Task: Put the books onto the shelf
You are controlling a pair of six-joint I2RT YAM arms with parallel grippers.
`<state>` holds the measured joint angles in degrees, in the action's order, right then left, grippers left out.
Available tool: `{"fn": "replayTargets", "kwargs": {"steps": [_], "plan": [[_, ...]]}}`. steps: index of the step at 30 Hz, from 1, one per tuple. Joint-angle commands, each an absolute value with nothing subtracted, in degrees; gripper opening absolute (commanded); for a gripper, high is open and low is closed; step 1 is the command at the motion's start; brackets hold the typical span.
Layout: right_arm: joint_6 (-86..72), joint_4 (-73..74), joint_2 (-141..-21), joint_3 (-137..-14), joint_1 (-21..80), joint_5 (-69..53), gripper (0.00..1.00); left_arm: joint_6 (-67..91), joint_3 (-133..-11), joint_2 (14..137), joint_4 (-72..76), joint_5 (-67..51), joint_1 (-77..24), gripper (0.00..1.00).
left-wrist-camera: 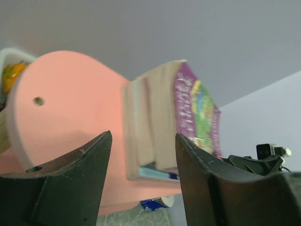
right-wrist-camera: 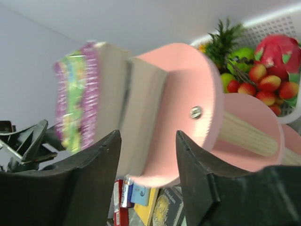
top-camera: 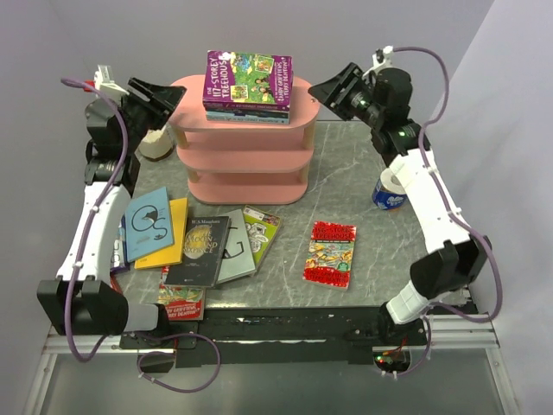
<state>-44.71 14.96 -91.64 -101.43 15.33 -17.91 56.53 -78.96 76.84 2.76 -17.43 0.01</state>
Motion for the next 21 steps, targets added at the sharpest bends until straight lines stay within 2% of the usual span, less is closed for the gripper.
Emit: {"fn": "replayTargets", "kwargs": {"steps": [1,10,21], "plan": [[-43.2,8.4,-86.4,-101.9,15.1,-19.6,0.60,58.2,-77.7,73.0,11.9,-21.9,-0.1,0.64],[-42.9,10.4,-91.8,-109.3,17.0,-27.6,0.58,58.3,-78.0,74.8,15.4,-30.6,-0.6,0.60],[-41.0,17.1,-98.9,-118.3,19.1,-29.0,0.54,55.5,-75.9,74.5,13.2,-31.6,-2.1,0.58]]}}
